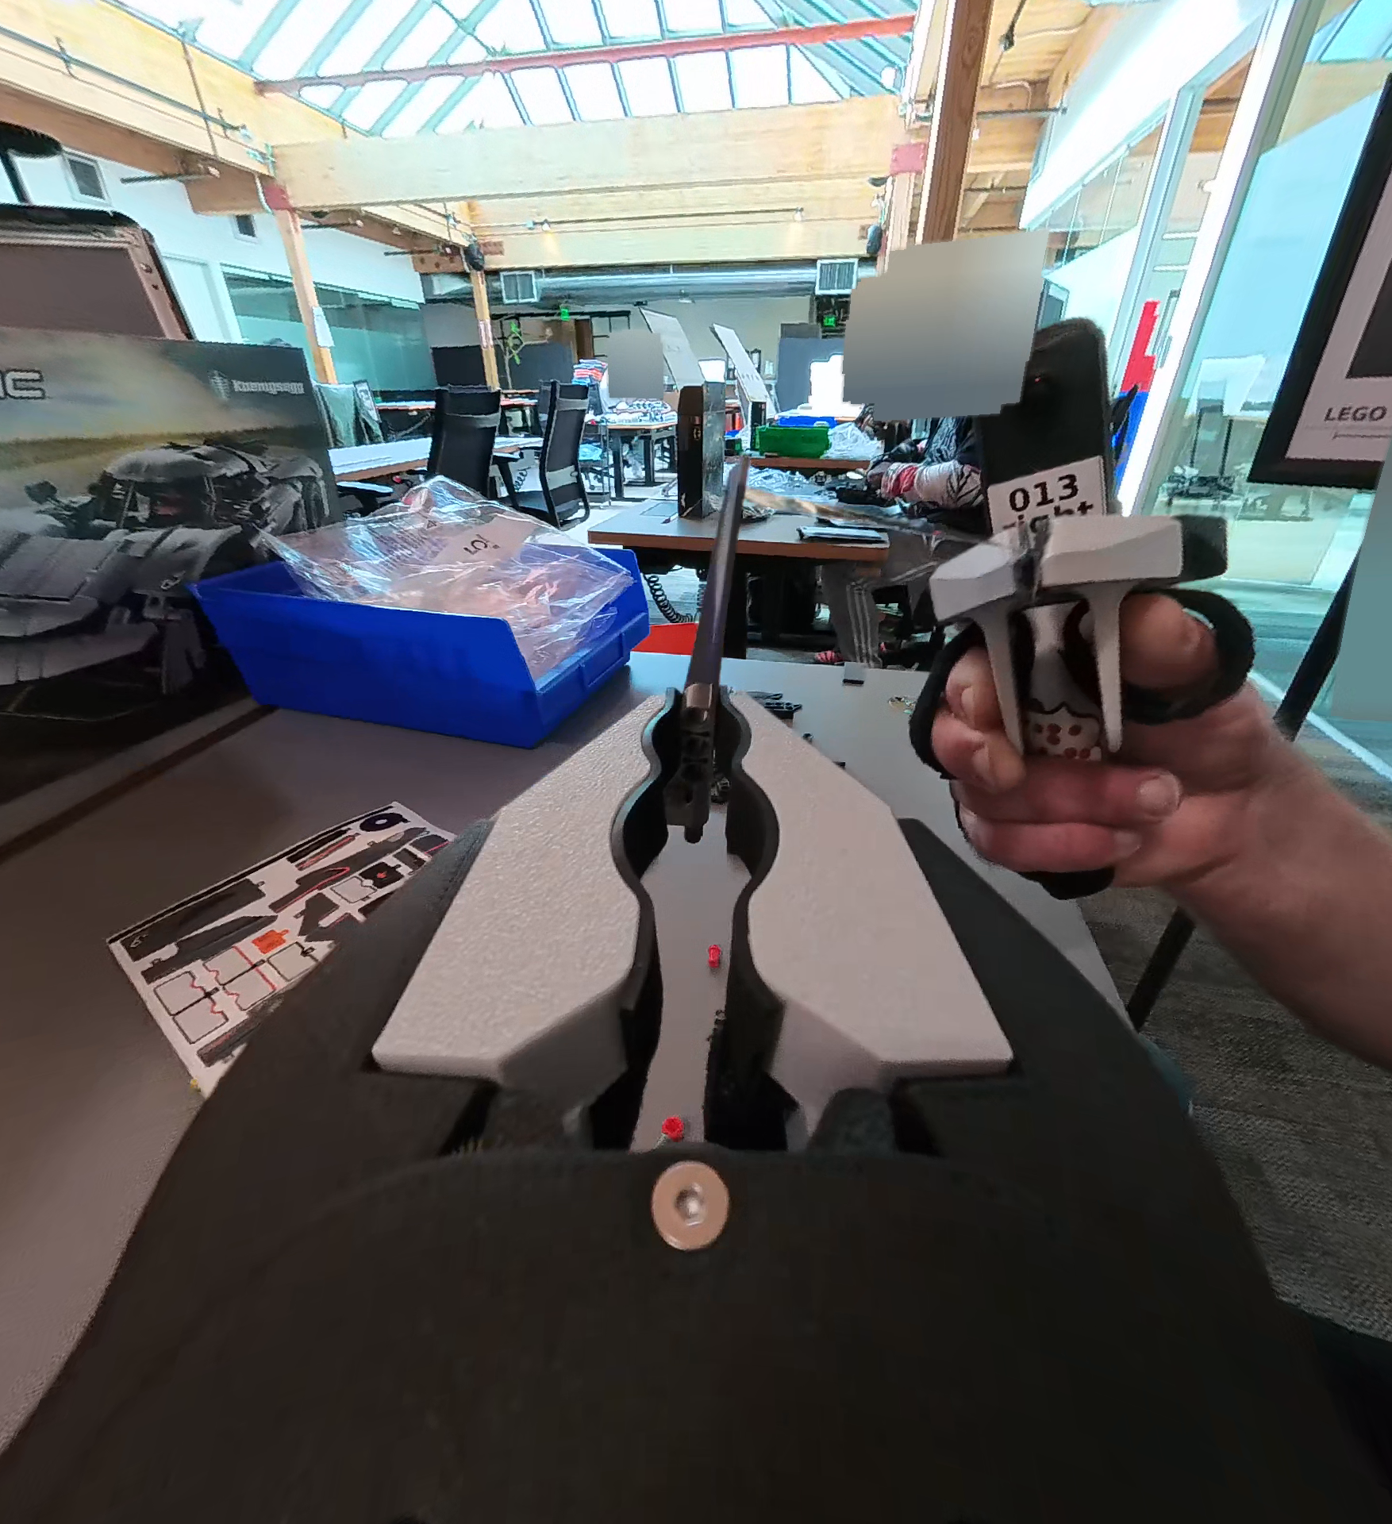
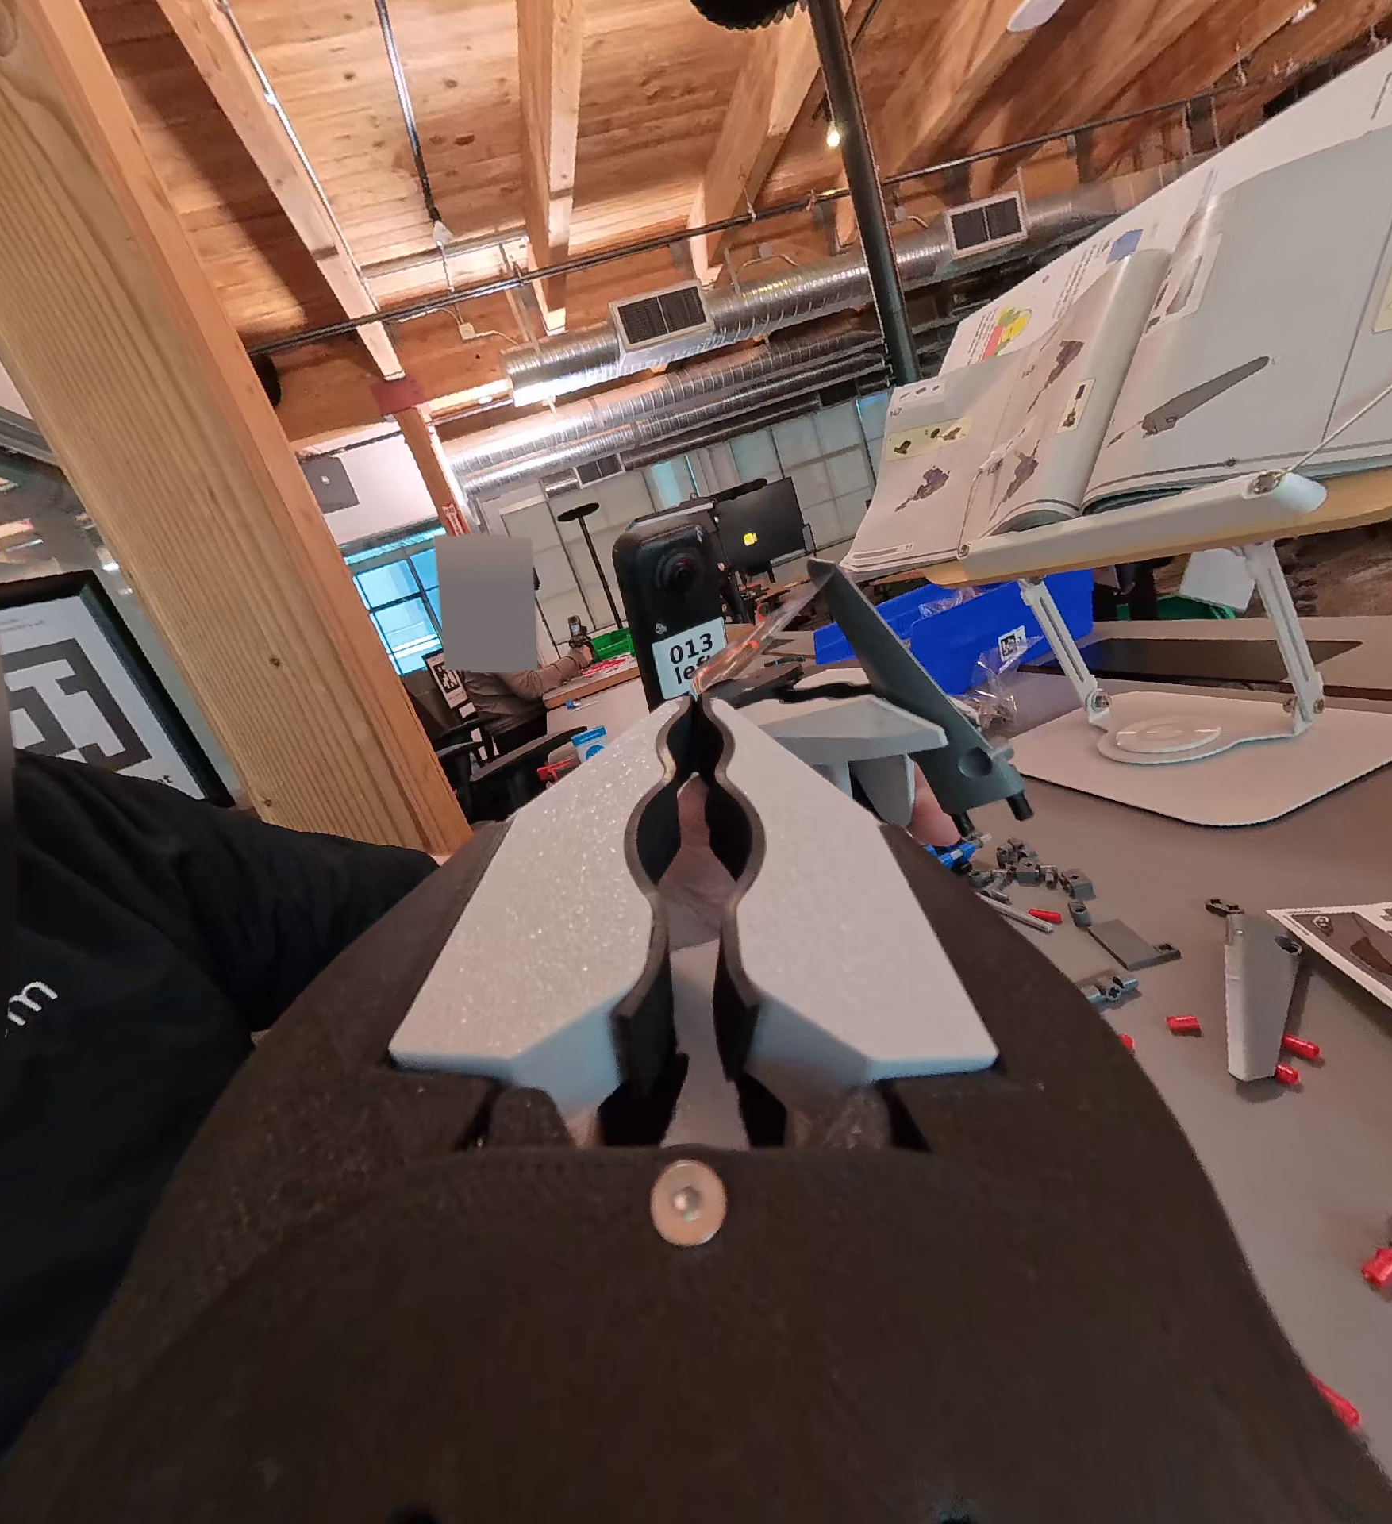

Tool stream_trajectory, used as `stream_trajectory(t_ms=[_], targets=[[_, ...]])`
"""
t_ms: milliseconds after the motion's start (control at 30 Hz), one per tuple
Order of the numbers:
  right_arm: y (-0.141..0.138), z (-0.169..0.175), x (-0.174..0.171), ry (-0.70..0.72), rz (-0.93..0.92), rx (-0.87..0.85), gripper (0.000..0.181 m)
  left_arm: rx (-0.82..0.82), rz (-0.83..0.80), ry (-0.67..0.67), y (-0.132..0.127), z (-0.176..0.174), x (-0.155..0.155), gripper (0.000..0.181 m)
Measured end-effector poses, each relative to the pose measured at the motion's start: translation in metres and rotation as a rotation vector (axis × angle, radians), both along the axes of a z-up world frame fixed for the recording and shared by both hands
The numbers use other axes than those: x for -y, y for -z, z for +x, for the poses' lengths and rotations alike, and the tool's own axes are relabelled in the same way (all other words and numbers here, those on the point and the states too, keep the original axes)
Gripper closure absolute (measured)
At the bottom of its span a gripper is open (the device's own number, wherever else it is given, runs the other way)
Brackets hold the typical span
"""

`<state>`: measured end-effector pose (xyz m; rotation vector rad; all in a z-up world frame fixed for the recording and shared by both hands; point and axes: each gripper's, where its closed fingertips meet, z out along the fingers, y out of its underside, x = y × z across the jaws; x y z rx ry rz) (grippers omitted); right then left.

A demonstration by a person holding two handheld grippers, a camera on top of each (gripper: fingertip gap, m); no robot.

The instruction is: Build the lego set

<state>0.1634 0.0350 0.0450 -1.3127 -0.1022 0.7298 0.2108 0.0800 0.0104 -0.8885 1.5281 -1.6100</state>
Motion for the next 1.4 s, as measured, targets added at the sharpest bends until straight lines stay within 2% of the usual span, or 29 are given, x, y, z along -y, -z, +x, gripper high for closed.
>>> stream_trajectory(t_ms=[567,967,1100,1300,1400], targets=[[0.022,0.016,-0.018,0.019,-0.022,-0.074,0.181,-0.050,-0.154,0.093,-0.005,-0.004,0.006,0.177],[0.023,0.019,-0.027,-0.005,-0.007,-0.120,0.181,-0.070,-0.228,0.125,-0.008,-0.005,0.006,0.177],[0.027,0.024,-0.030,0.008,-0.020,-0.134,0.181,-0.126,-0.249,0.108,0.001,0.002,0.001,0.177],[0.045,0.042,-0.037,0.055,-0.085,-0.180,0.181,-0.316,-0.321,0.097,0.038,0.018,-0.008,0.177],[0.055,0.051,-0.041,0.073,-0.112,-0.207,0.181,-0.342,-0.377,0.096,0.045,0.022,-0.014,0.174]])
